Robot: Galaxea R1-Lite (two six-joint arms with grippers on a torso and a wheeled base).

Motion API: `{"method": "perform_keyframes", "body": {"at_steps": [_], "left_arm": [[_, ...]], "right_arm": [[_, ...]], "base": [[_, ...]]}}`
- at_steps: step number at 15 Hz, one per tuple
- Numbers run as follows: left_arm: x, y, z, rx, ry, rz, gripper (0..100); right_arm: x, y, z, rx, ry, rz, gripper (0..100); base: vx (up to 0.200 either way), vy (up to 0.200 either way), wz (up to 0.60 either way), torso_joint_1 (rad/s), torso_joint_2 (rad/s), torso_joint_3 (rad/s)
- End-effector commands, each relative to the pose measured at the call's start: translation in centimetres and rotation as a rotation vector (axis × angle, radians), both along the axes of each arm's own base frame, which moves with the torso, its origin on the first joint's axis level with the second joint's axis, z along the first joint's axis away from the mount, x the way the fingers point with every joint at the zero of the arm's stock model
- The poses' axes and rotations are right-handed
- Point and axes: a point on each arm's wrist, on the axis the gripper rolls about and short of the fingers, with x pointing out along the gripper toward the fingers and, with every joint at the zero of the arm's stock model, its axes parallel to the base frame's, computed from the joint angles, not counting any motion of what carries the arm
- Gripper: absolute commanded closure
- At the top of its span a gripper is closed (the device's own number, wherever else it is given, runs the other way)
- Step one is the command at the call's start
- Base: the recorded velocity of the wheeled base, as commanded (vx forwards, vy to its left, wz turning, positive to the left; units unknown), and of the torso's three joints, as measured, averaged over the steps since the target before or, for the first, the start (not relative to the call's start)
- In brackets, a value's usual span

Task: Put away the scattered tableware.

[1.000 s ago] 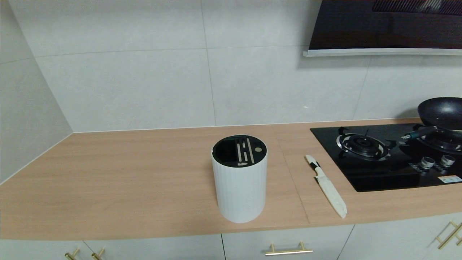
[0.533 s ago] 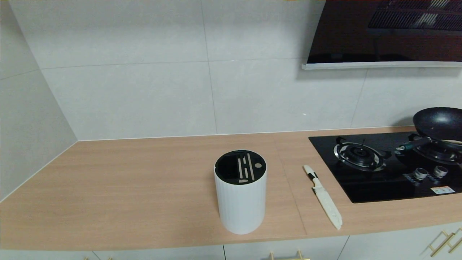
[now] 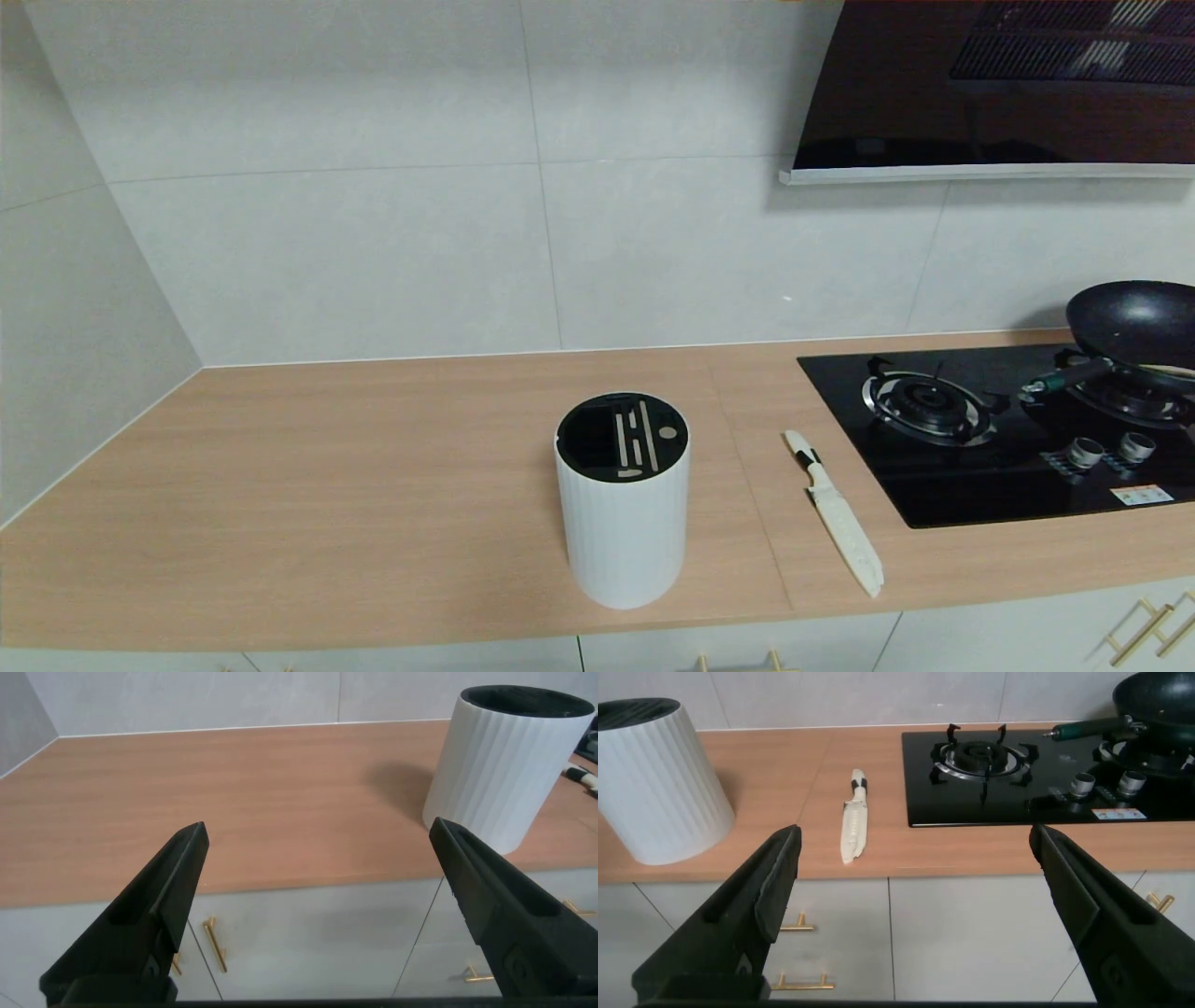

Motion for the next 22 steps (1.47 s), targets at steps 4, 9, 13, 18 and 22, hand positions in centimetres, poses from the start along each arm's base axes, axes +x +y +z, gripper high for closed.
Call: {"method": "perform_keyframes", "body": {"at_steps": [4, 9, 13, 18, 22], "left_arm": [[0.0, 0.0, 0.0, 0.0, 0.002, 0.0, 0], [0.0, 0.0, 0.0, 0.0, 0.002, 0.0, 0], [0.0, 0.0, 0.0, 0.003, 0.0, 0.0, 0], [0.0, 0.0, 0.0, 0.003, 0.002, 0.0, 0], [0.0, 0.0, 0.0, 0.003, 0.002, 0.0, 0]], "right_arm": [[0.0, 0.0, 0.0, -0.007, -0.002, 0.002, 0], [0.6, 0.0, 7.6, 0.067, 0.005, 0.119, 0], [6.6, 0.7, 10.1, 0.019, 0.291, 0.188, 0], [18.5, 2.6, 9.4, -0.008, 0.57, 0.197, 0], [26.7, 4.3, 6.3, -0.017, 0.63, 0.214, 0]], "base": [[0.0, 0.0, 0.0, 0.0, 0.0, 0.0], [0.0, 0.0, 0.0, 0.0, 0.0, 0.0], [0.0, 0.0, 0.0, 0.0, 0.0, 0.0], [0.0, 0.0, 0.0, 0.0, 0.0, 0.0], [0.0, 0.0, 0.0, 0.0, 0.0, 0.0]]}}
